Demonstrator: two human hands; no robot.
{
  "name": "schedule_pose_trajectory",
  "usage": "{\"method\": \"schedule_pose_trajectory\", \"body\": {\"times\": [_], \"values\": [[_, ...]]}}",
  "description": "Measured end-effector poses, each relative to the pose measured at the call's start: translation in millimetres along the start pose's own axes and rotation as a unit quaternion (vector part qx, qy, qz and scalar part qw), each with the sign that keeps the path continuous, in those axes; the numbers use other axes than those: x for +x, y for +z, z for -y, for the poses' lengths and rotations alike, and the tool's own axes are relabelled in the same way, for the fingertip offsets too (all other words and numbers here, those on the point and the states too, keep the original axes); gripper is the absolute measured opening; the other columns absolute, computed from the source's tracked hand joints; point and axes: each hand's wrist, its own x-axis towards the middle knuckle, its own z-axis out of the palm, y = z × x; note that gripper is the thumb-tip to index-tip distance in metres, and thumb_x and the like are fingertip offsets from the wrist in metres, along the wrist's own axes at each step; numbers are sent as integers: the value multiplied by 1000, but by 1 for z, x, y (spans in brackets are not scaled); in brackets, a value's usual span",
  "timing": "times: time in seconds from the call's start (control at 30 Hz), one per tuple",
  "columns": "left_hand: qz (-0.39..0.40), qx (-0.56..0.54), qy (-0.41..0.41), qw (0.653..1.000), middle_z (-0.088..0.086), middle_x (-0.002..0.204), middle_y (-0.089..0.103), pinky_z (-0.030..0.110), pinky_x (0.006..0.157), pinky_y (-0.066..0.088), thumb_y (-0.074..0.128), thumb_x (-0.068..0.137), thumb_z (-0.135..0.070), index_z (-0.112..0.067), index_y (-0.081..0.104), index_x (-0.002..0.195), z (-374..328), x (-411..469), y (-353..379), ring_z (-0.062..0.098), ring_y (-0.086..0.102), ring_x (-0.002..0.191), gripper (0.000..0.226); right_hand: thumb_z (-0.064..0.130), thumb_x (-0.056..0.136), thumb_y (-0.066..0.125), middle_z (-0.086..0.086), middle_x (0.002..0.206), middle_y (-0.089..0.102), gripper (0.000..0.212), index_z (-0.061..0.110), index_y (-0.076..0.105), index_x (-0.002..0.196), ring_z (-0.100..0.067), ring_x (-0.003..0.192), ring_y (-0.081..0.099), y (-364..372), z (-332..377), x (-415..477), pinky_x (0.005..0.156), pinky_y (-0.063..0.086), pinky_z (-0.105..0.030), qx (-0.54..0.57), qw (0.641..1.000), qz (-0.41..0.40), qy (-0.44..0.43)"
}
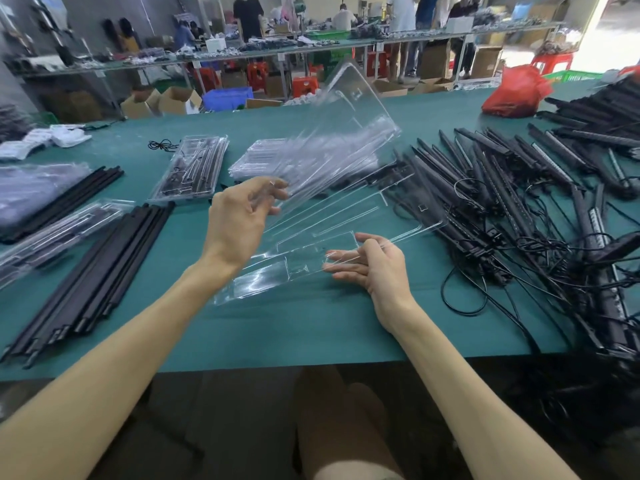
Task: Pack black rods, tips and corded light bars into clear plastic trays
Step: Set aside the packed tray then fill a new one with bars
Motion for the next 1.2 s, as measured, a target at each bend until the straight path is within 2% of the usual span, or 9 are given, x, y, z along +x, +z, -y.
{"method": "schedule_pose_trajectory", "body": {"times": [0.1,0.2,0.33,0.53,0.73,0.87,1.0,1.1,1.2], "values": [[-21,-21,-14,999,-2,100,76,45,74,62,60,100,-10,-18,71,114,0,6,-1,15,75,77,19,0,92,33,-25,89,74,30,2,48,118,-41,75,74,0,2,-1,53,59,-30,10,1000,-5,5],[-73,-30,-22,997,-1,102,75,36,69,63,59,99,-5,-12,68,121,1,22,-10,12,75,76,24,1,93,35,-26,88,74,26,2,50,114,-39,72,74,0,3,-2,53,58,-29,18,1000,-10,1],[17,57,26,998,-8,104,74,38,75,63,62,98,-5,-16,70,121,0,14,2,7,74,81,27,3,97,38,-23,89,75,18,3,54,106,-37,71,74,2,3,-3,54,59,-29,18,1000,-2,-4],[15,48,1,999,-11,104,74,42,85,60,62,98,-7,-21,70,116,1,7,18,9,74,89,25,3,97,37,-23,91,75,23,3,53,113,-40,76,74,0,3,-2,56,59,-29,9,1000,-2,-2],[-63,-22,-32,997,-2,104,75,37,71,63,59,99,-4,-13,67,121,8,24,-5,13,75,79,25,1,95,36,-24,92,75,28,1,50,120,-41,77,74,-1,3,-1,58,60,-30,22,1000,-11,9],[-89,-78,-66,991,2,104,75,38,71,62,57,100,-3,-13,67,119,12,31,-16,22,75,80,25,-1,92,34,-24,92,74,32,1,48,120,-41,77,74,-1,3,-2,58,59,-30,28,999,-17,6],[-62,-55,-48,995,-2,104,75,33,72,62,59,99,-4,-17,68,119,8,22,-7,16,75,80,25,0,92,34,-25,92,74,32,1,48,121,-42,77,73,-2,3,-3,58,59,-31,27,999,-21,4],[-46,-31,-35,998,-3,105,75,39,79,62,61,98,-4,-15,69,119,2,15,3,14,75,81,25,1,94,35,-23,91,75,31,2,46,123,-40,75,74,-1,3,-4,57,59,-30,14,1000,-27,-6],[-15,31,-3,999,-10,106,75,39,79,60,65,98,-16,-21,71,117,-3,2,16,18,73,82,21,9,97,49,-16,102,73,32,12,38,127,-33,76,74,0,1,-6,60,58,-27,-35,995,-78,-50]]}}
